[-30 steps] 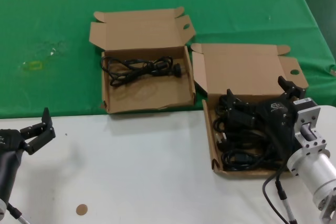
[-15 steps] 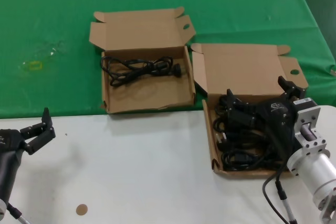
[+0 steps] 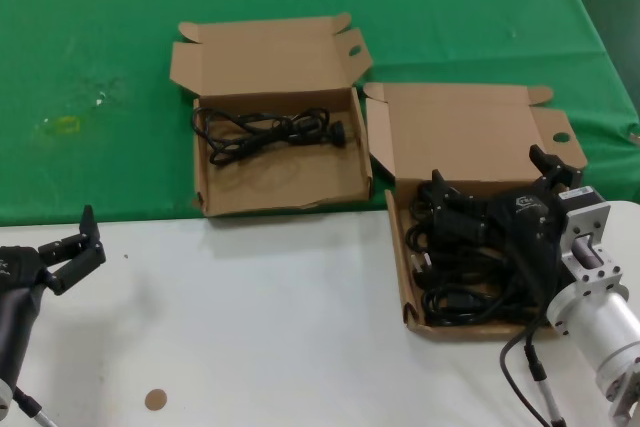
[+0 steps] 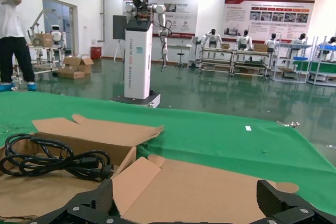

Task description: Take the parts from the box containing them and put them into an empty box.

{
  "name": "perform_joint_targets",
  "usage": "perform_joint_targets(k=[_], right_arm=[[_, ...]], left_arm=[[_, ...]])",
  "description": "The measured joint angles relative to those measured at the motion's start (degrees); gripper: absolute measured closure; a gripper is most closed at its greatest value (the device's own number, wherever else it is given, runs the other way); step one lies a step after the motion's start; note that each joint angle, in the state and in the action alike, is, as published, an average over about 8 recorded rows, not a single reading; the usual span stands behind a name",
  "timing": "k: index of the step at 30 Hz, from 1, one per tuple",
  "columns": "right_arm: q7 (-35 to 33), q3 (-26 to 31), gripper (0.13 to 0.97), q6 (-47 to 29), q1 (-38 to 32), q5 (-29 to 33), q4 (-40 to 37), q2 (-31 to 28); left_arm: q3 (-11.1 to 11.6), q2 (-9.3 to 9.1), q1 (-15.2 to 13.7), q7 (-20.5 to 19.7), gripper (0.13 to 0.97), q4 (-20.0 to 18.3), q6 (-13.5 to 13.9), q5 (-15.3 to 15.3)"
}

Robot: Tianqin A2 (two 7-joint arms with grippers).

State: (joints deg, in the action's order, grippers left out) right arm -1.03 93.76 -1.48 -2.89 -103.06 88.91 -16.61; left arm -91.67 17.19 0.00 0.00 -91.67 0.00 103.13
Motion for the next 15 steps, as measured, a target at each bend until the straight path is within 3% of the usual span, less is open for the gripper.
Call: perform_joint_targets(k=[15], right_arm=[[0.0, 0.0, 0.129, 0.0, 0.0, 0.0, 0.0, 0.0]], left_arm=[[0.0, 0.00, 0.0, 0.0, 0.132, 0.0, 0.0, 0.0]])
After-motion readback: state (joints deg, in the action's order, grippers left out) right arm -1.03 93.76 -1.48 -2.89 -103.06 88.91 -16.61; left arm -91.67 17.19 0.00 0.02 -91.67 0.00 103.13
